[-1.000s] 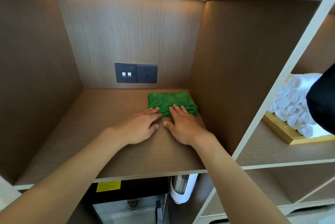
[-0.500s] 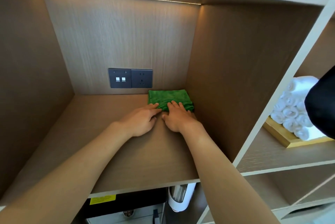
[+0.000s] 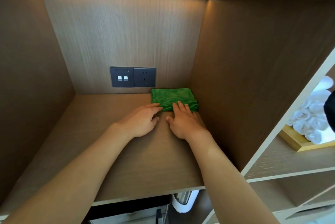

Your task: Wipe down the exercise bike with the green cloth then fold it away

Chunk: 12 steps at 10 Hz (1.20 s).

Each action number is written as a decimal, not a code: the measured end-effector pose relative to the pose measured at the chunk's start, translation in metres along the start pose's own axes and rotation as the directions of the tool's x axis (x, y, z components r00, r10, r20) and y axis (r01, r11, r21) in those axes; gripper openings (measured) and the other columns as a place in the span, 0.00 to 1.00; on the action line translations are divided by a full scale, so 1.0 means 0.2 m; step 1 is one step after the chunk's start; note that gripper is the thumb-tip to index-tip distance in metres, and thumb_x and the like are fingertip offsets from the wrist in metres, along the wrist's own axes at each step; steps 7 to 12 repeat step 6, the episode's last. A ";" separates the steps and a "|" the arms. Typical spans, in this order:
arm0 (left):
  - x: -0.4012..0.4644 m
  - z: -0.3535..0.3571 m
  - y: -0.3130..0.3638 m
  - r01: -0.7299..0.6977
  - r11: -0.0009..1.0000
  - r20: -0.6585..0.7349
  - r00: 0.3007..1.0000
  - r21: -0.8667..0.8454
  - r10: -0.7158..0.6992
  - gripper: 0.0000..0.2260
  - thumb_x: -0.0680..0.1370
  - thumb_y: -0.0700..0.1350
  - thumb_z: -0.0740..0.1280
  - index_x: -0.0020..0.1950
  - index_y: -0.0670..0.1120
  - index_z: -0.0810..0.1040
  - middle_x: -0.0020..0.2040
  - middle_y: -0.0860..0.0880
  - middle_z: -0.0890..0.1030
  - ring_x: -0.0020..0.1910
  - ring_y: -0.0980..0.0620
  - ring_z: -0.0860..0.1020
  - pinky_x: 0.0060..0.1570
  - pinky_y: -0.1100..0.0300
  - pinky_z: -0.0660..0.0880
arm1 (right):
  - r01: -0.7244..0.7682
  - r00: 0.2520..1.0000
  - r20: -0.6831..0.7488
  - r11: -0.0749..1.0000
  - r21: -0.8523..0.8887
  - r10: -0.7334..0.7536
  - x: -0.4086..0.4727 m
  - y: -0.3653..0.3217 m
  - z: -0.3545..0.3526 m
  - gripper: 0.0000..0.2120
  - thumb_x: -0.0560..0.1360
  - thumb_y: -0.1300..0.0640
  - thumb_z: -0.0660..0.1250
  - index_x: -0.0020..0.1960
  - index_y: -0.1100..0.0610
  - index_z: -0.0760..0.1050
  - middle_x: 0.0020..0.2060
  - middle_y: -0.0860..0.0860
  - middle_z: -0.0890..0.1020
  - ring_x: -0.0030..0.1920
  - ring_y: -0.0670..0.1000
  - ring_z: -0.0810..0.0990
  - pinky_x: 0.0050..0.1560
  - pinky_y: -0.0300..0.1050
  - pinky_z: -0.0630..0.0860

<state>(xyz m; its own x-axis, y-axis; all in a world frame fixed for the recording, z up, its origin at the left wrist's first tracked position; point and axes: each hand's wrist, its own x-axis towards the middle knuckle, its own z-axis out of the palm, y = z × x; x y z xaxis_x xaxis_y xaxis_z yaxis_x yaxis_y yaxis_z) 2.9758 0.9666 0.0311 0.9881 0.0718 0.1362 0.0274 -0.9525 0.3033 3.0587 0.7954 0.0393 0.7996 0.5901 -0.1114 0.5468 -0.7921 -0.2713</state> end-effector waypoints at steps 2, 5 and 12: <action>-0.01 0.03 0.03 0.024 1.000 -0.033 0.999 0.003 -0.024 0.23 0.84 0.51 0.62 0.80 0.50 0.69 0.81 0.50 0.66 0.80 0.48 0.65 0.77 0.46 0.64 | -0.003 1.000 -0.018 1.000 0.030 0.003 0.03 0.00 0.03 0.34 0.86 0.41 0.52 0.86 0.52 0.44 0.85 0.50 0.43 0.85 0.55 0.40 0.83 0.59 0.42; -0.07 0.02 0.07 0.116 0.991 -0.232 0.964 -0.064 -0.128 0.13 0.78 0.47 0.68 0.60 0.47 0.72 0.60 0.46 0.76 0.60 0.43 0.75 0.57 0.48 0.73 | -0.036 0.996 -0.076 0.999 0.000 0.036 -0.10 -0.05 0.06 0.34 0.86 0.40 0.49 0.86 0.52 0.41 0.85 0.49 0.41 0.85 0.54 0.40 0.82 0.63 0.42; -0.08 0.03 0.08 0.296 0.955 -0.207 0.935 0.013 -0.287 0.19 0.79 0.54 0.63 0.66 0.47 0.72 0.66 0.44 0.75 0.66 0.40 0.73 0.64 0.43 0.71 | -0.017 0.996 -0.089 0.999 -0.036 0.013 -0.22 -0.06 0.10 0.34 0.86 0.38 0.48 0.86 0.52 0.44 0.85 0.49 0.43 0.85 0.53 0.42 0.82 0.61 0.43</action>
